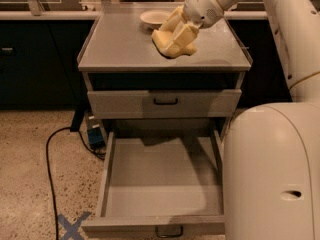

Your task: Pick sponge from middle drawer and place on counter

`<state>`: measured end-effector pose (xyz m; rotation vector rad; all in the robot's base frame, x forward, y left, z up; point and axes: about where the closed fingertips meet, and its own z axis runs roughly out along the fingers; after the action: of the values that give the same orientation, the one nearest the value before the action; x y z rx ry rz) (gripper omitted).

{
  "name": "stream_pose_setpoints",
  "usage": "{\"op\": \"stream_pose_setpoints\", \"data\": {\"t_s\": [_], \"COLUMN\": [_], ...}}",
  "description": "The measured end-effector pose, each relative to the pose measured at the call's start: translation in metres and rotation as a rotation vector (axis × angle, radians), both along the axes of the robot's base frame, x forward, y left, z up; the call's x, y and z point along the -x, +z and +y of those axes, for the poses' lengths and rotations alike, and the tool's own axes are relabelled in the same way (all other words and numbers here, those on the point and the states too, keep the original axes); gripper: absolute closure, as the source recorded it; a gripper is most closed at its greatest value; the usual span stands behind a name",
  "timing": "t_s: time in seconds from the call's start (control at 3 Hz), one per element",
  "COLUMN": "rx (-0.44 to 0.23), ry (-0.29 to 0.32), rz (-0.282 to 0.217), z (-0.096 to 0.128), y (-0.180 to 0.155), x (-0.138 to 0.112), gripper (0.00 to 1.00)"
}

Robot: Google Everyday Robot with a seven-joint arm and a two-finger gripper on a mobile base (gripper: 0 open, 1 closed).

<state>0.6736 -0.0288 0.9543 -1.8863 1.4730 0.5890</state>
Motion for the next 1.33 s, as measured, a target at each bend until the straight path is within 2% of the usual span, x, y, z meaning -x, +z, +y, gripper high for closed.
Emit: {"op": "stream_pose_setpoints", "data": {"t_s": [0.33,0.67,1.0,1.33], "rx": [0.011,0.059,0.115,0.163], "ry": [0.004,0.006,-0.048,-0.136], "rz": [-0.040,-0.078,-0.124,-0.135], "z": [0.008,0.022,0.028,0.025], "y": [-0.003,-0.027,-0.053,-0.079], "x": [-0.016,-0.050,-0.089,-0.120], "gripper": [1.00,1.00,1.00,1.00]}}
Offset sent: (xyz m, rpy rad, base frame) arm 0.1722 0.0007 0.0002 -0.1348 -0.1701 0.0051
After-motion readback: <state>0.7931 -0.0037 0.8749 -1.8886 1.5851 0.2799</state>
